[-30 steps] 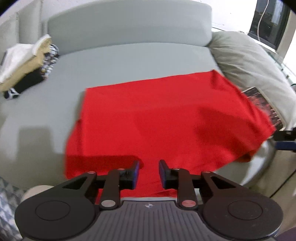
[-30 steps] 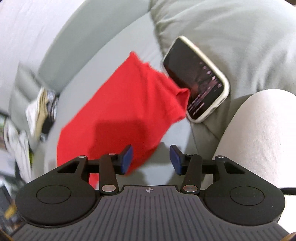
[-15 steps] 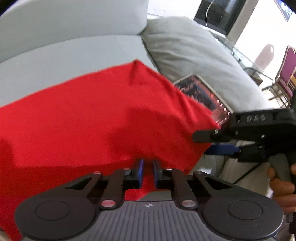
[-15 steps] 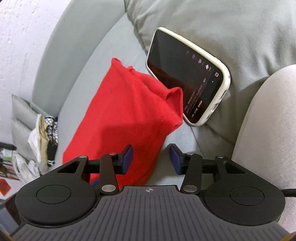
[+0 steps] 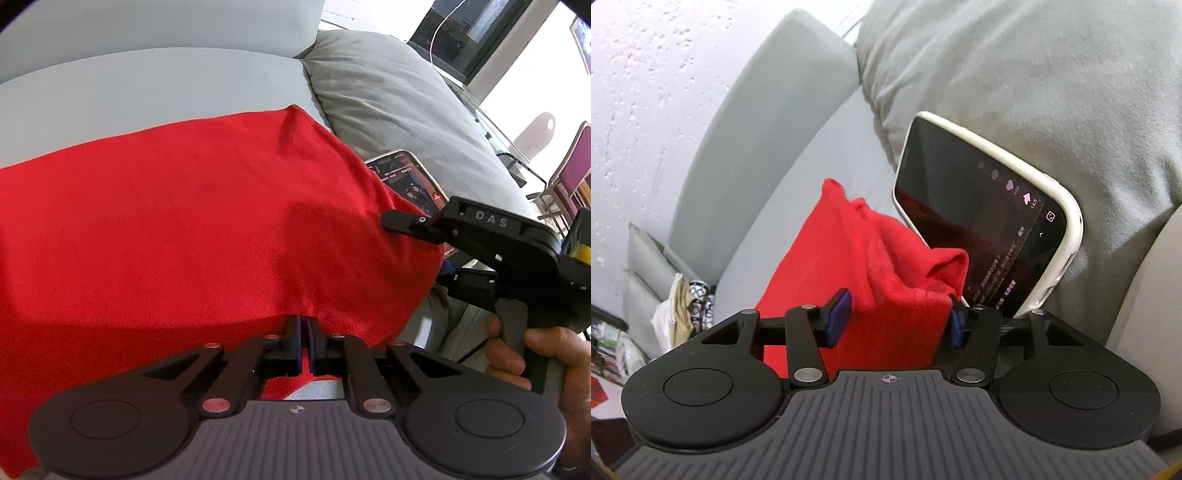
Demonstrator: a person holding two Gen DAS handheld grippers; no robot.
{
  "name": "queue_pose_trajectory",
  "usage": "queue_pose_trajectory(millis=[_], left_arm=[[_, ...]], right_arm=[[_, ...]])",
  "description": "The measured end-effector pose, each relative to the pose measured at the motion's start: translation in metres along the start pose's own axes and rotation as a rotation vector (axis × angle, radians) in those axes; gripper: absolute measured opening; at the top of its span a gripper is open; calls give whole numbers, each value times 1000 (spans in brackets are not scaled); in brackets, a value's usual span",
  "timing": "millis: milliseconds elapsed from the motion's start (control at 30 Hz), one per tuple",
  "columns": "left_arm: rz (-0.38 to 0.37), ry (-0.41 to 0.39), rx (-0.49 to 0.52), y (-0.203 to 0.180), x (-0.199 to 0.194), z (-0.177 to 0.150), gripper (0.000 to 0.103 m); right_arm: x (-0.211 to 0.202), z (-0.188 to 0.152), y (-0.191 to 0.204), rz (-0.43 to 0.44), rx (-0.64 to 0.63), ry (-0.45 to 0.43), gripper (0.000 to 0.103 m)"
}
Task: Fold clothes
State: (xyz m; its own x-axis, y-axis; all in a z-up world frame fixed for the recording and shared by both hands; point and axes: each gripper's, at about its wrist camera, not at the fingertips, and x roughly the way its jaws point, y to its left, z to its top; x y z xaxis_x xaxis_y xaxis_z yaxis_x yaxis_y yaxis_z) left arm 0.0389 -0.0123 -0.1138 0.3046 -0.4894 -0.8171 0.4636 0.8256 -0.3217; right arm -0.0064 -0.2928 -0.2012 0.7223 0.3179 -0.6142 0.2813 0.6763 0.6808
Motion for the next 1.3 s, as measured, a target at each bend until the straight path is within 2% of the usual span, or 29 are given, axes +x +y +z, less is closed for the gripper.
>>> queue_pose_trajectory(millis=[33,67,133,200,333,400,467,500,600,733,833,900,1033,1133,1300], left_arm=[[-3,0,-3,1,-1,0,11],[-6,1,-7,2,-1,0,11],[-7,1,-9,2,-3,-1,11],[-7,1,0,1,-4,-2,11],[2,28,-17,5,-20,-2,11],[62,40,-30,12,-39,-7,11],[146,7,-40,26,-68,-15,16],[186,-17,-59,36,-83,-20,18],[300,-118,-184,77,-133,-35,23],[421,-240,-368,132,-191,-53,24],[469,-292,-461,160,-219,-64,25],[493,-317,-505,173,-231,-71,26],[484,-322,-544,184,-233,-78,26],[470,-322,-563,190,-233,-84,26],[449,-327,-574,193,-231,-85,26]], right_arm=[[0,-1,2,-14,-17,-9,44],[0,-1,3,-18,-36,-20,30],[-2,-1,5,5,-34,-14,19],[-2,-1,10,-14,-55,-14,18],[-1,1,34,-122,-177,1,18],[-1,2,51,-181,-244,6,18],[-1,2,68,-228,-296,11,17],[-1,1,76,-248,-323,14,17],[-3,-11,119,-298,-539,-3,16],[-5,-53,198,-246,-854,-62,15],[-7,-101,252,-141,-1026,-89,15],[1,-136,274,-59,-1113,-49,15],[30,-203,279,18,-1254,136,15],[39,-227,271,-3,-1319,163,15],[33,-193,276,43,-1089,202,15]])
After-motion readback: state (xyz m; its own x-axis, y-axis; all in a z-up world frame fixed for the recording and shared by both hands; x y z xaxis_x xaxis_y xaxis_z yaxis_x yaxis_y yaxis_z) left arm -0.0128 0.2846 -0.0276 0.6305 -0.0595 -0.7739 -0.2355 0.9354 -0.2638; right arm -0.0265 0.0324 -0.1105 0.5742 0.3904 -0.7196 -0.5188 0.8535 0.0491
